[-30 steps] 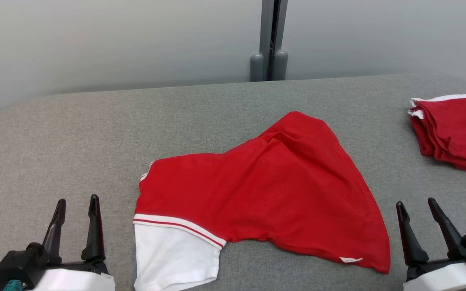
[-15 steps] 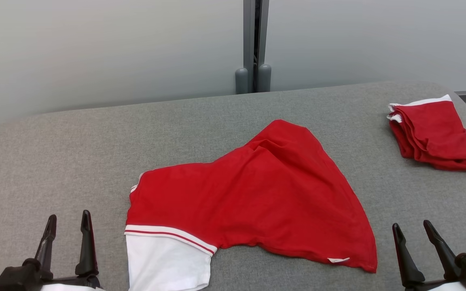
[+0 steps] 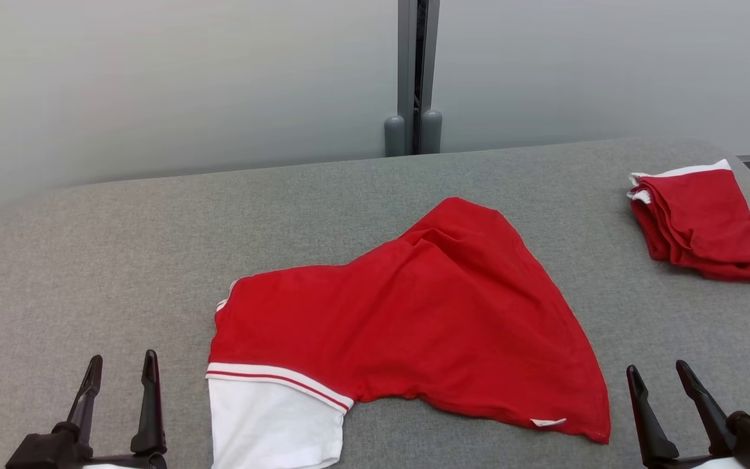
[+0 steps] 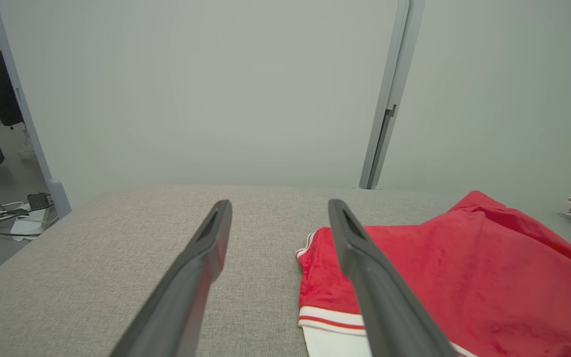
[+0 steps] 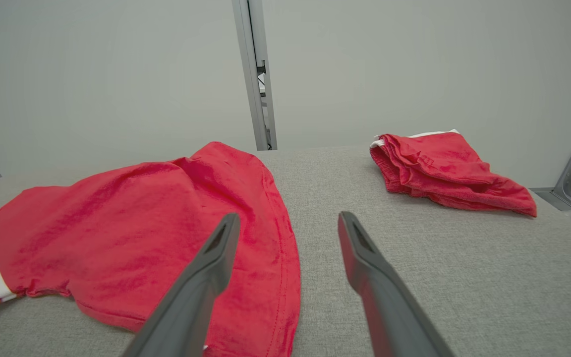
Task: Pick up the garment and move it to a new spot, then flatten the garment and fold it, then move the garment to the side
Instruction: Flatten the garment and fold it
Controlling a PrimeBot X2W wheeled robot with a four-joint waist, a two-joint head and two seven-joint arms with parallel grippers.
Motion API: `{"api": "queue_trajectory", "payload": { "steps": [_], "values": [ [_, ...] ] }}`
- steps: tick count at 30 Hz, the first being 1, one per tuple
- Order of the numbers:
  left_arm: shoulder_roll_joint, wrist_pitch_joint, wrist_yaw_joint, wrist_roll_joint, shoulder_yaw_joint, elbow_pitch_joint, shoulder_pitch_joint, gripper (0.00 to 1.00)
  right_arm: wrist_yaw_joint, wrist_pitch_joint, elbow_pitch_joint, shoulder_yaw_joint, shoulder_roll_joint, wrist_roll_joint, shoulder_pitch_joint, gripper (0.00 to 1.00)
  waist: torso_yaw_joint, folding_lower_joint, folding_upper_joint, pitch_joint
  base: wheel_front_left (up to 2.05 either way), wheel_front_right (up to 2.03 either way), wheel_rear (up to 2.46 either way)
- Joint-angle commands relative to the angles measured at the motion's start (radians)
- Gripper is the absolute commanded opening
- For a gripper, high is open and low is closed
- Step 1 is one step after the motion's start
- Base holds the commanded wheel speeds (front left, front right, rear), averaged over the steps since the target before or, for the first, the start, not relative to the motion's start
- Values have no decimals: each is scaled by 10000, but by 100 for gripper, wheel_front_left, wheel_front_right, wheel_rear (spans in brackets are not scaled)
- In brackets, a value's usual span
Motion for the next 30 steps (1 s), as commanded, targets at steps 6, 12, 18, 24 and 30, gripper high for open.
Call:
{"api": "queue_trajectory", "payload": {
  "steps": [6,12,18,24,30],
  "values": [
    [-2,-12,-93,168,98,16,89,100,2,-51,47,26,-23,6,-11,100,33,0,-1,-41,0,0,0],
    [-43,-10,-229,165,-269,688,2,100,2,-52,298,82,-101,94,-41,100,129,0,-1,-73,0,0,0],
    [-28,161,-438,143,-1134,1968,-302,100,2,-52,1000,194,-160,119,-211,100,245,0,-1,9,0,0,0],
    [-61,283,-529,-201,-1771,3241,-532,100,0,-52,1903,393,-125,239,-463,100,262,0,-1,176,0,0,0],
    [-67,211,-589,-509,-2175,4653,-1001,100,0,-50,2833,602,8,426,-827,100,258,0,-1,417,0,0,0]
  ]
}}
